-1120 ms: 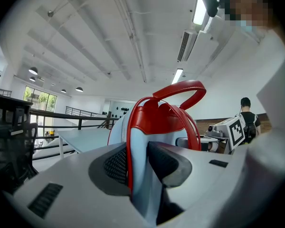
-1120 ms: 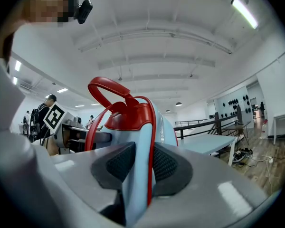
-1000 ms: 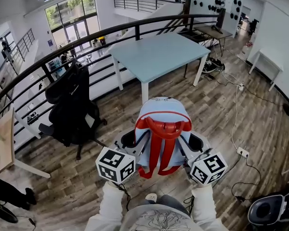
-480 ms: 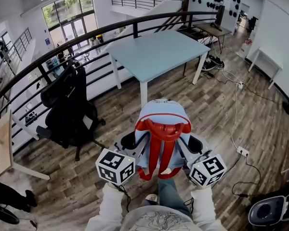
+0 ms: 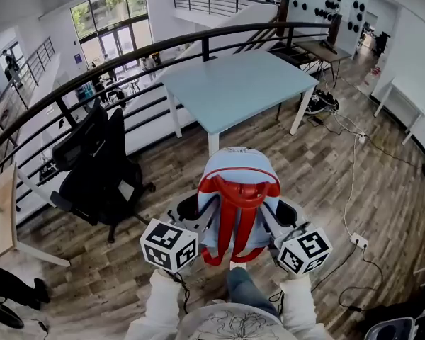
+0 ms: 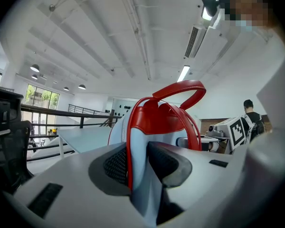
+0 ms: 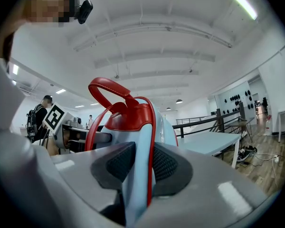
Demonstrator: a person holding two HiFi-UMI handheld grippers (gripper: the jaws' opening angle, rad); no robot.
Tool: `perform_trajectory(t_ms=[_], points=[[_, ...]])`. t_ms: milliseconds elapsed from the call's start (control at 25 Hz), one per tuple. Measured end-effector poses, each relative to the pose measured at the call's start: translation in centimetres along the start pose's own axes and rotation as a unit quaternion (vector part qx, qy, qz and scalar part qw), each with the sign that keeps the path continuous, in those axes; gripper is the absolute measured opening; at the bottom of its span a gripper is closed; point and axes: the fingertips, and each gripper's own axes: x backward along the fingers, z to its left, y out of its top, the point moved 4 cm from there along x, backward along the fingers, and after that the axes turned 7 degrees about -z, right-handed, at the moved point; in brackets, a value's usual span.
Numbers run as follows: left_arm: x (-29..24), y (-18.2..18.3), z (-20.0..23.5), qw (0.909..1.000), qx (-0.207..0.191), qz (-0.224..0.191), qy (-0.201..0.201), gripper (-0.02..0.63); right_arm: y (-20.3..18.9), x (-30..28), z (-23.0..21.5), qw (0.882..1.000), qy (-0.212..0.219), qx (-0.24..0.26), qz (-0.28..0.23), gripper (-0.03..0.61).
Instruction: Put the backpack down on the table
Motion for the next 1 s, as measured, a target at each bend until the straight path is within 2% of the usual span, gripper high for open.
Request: perform_trajectory(t_ms=[360,560,1000], points=[[-10.7,3.1,3.2,0.9994,-0.003,-0.015,0.031,0.118,2.6,-7.1,-10.2,0.999,0.035,0.005,-0.01,0.11],[-15.6,3.6,4.6,0.9987,-0.004,-0.025,0.044,0.118,3.0,-10.1,-15.0,0.999,0.05,0.009,-0.016,0.11],[-22.2,3.3,8.7,0.9979,0.004,-0.016,0.063,0.118,1.8,-15.8,-20.9,0.998,0.064,-0.004,-0.009,0.11]])
